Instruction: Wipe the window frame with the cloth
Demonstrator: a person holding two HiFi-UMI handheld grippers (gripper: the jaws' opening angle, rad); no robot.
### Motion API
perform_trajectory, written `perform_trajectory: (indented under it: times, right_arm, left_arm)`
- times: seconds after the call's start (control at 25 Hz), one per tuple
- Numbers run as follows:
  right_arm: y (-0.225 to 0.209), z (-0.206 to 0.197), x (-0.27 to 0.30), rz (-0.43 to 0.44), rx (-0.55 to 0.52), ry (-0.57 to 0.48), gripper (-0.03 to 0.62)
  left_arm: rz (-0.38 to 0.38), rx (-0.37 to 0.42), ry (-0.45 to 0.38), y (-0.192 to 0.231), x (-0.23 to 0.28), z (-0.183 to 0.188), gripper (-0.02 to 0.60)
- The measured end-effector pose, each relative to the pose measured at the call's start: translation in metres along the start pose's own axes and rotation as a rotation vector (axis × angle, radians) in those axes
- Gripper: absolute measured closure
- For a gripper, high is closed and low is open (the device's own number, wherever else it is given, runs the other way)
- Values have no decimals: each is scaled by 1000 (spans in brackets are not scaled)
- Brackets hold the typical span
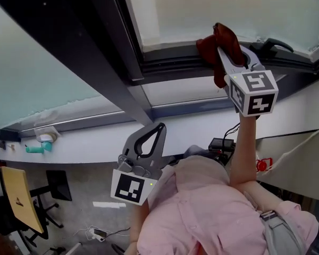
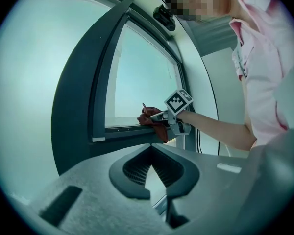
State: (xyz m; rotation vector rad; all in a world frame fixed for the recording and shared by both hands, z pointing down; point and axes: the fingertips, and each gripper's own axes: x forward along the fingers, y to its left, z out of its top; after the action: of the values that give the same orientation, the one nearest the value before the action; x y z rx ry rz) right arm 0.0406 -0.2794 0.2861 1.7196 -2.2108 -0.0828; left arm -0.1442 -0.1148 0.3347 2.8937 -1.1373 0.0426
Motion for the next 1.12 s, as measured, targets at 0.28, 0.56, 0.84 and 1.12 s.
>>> perform_trajectory:
  times: [0.28,0.56,0.84,1.12]
  right_arm:
    - [1,-1,0,24,-25,13,519]
    - [-16,-8,-3,13,-20,24,519]
    - [-18,-12,1,30,-45,48,519]
    - [-19,-15,3,63,-41,68,519]
  left_arm:
    - [-76,-58,24,-24,13,-10,584]
    - [-130,-81,81,-37,23,-24,584]
    - [-165,-106,100,-44,28,-33,584]
    - [-182,-111,89,-48,22,-32,584]
